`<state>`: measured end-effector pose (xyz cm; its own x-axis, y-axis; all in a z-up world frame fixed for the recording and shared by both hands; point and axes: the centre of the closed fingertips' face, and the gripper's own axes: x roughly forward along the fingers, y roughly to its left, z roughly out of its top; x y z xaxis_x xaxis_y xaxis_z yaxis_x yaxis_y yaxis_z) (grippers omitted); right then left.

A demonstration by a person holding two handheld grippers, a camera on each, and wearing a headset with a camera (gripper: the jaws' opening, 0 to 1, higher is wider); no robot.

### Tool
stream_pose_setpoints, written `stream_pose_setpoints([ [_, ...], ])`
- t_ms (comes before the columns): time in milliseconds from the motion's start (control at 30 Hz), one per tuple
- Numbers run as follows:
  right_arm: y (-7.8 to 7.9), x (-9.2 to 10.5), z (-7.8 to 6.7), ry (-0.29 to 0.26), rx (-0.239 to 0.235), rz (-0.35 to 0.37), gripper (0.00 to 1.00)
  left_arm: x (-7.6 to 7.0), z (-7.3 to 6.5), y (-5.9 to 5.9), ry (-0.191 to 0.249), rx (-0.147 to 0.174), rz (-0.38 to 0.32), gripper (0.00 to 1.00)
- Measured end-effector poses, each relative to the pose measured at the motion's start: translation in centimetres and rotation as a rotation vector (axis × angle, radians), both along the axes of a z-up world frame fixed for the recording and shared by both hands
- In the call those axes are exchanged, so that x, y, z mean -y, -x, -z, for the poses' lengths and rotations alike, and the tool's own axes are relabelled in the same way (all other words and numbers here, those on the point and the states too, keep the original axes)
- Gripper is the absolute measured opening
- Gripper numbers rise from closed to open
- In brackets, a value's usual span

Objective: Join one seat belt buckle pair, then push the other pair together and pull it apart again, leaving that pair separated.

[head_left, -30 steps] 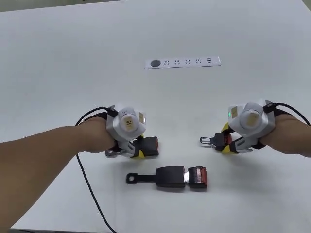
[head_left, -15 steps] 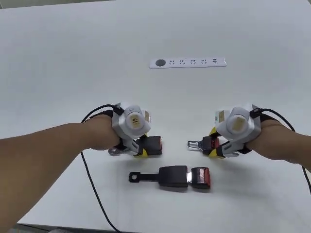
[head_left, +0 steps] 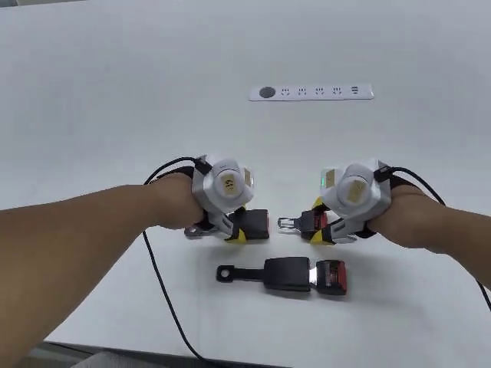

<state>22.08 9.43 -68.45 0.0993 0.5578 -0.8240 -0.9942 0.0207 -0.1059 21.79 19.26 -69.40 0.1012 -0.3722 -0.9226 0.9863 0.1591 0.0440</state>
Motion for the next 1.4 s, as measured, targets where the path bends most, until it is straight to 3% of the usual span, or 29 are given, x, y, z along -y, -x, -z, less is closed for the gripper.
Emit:
stream_pose_setpoints([
  [133, 0.3, -0.9, 0.1, 0.010, 0.017, -0.029, 0.33, 0.1, -0.1, 0.1, 0.009, -0.005, -0.002, 0.33],
  [367, -0.1, -1.2, 0.1, 0.009, 0.014, -0.016, 0.33, 0.1, -0.1, 0.0, 0.011, -0.019, -0.001, 0.33],
  [633, -0.3, -1.7, 0.1, 0.005, 0.041, -0.050, 0.33, 0.2, 0.0, -0.1, -0.010, -0.020, 0.026, 0.33],
  [1067, 0.0, -2.6, -0.1, -0.055, 0.002, -0.031, 0.32, 0.5, -0.2, 0.1, 0.013, -0.024, 0.068, 0.33],
  [1400, 0.0, -3.0, -0.1, -0.034, 0.002, -0.033, 0.31, 0.6, -0.2, 0.2, 0.016, -0.026, 0.092, 0.32],
])
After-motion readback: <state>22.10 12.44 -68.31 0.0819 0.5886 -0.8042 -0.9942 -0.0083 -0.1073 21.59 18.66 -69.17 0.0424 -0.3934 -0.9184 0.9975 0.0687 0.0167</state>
